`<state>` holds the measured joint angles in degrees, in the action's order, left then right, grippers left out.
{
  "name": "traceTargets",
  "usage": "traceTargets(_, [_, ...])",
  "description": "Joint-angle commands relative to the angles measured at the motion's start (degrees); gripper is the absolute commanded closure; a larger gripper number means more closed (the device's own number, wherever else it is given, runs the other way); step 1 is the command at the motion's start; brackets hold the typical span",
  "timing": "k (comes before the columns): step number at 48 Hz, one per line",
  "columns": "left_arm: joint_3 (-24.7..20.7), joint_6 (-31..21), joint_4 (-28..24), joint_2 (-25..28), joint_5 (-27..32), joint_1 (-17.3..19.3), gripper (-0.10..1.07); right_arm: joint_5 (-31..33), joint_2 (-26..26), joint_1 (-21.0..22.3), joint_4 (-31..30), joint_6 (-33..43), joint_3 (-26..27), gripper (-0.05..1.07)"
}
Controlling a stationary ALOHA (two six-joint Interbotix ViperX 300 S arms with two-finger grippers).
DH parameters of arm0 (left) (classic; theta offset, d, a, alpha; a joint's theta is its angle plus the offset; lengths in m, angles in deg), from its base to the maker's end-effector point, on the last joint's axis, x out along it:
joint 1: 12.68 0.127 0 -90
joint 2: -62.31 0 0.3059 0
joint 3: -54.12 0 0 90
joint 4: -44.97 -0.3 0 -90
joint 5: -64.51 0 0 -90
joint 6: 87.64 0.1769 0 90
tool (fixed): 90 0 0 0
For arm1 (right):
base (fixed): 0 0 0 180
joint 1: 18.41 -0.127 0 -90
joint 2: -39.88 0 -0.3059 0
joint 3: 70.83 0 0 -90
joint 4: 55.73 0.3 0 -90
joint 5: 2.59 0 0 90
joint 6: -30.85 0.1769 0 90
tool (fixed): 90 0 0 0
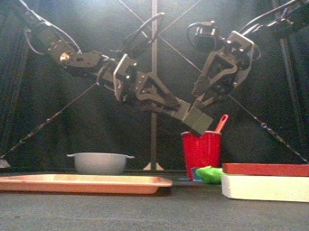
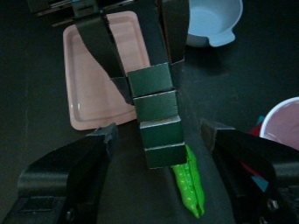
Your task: Place green sushi roll in bowl
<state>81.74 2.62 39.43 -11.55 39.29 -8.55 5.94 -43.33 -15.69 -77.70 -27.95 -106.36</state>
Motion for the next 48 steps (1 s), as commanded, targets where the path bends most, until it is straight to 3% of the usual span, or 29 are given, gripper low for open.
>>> traceTargets(1, [-0.62,0.09,-0.09,-1.32,-0.35,0.18,0.3,-1.23,1.85,0.26,-0.09,0.09,0.0,-0.02])
traceTargets(15, [3.78,0.09,-0.09,-4.92,-0.35,0.26,0.3,-2.55,4.31,0.26,0.62,0.18,-2.2,-0.02])
traceTargets(36, [18.63,0.44,-0.18,-18.46,-4.39,8.7,0.3,-4.66,5.54,0.26,2.11,0.09,-4.57,-0.02])
traceTargets(48, [24.26,0.44,-0.26,-21.97,-6.5,14.77,0.3,-5.19,5.27,0.26,2.11,0.09,-4.66,-0.02])
